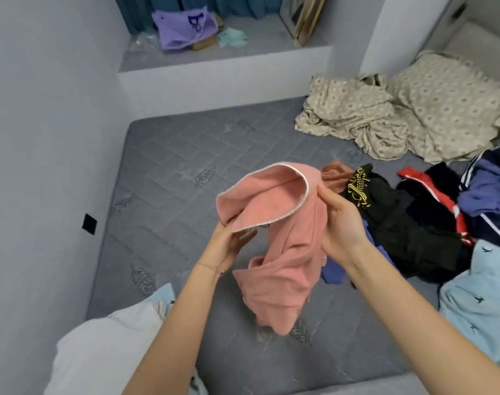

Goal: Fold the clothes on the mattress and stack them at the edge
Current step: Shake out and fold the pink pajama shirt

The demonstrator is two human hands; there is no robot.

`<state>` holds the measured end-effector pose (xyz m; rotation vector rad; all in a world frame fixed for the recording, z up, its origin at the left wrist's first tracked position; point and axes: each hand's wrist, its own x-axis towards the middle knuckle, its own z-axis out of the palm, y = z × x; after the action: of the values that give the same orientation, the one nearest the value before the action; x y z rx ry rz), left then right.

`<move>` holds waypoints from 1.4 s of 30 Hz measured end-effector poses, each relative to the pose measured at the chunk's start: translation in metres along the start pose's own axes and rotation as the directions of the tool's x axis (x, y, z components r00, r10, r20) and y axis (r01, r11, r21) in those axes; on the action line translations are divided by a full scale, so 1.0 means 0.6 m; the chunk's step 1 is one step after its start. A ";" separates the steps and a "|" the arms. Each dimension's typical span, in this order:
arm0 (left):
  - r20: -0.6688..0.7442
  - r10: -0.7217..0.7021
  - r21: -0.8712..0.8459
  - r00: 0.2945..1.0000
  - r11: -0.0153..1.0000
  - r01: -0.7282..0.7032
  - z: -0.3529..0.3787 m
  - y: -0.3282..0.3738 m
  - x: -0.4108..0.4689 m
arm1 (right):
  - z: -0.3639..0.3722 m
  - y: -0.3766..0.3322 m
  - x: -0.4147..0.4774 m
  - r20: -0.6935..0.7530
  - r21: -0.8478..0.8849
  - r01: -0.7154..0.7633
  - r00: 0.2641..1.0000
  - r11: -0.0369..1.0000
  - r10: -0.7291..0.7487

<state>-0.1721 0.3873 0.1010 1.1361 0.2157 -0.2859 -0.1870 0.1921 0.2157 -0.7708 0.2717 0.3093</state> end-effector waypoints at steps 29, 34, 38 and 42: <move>-0.227 0.067 0.373 0.972 0.928 0.023 0.073 0.072 -0.101 | -0.141 0.022 -0.014 -0.288 -0.693 -0.183 0.957 0.697 -0.036; -0.266 0.067 0.382 0.962 0.923 0.041 0.070 0.072 -0.080 | -0.153 0.074 -0.018 0.035 -0.949 0.036 0.999 0.313 -0.011; -0.266 0.038 0.314 0.963 0.948 0.049 0.066 0.074 -0.072 | -0.158 0.103 -0.003 0.074 -0.969 0.112 0.982 0.220 -0.174; -0.247 0.011 0.272 0.969 0.960 0.059 0.052 0.082 -0.072 | -0.169 0.097 0.017 0.013 -0.969 0.074 0.969 0.237 -0.248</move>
<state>-0.1956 0.3831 0.1692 1.4505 0.4199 -0.1988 -0.2118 0.1605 0.1056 -2.1113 0.0926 0.1887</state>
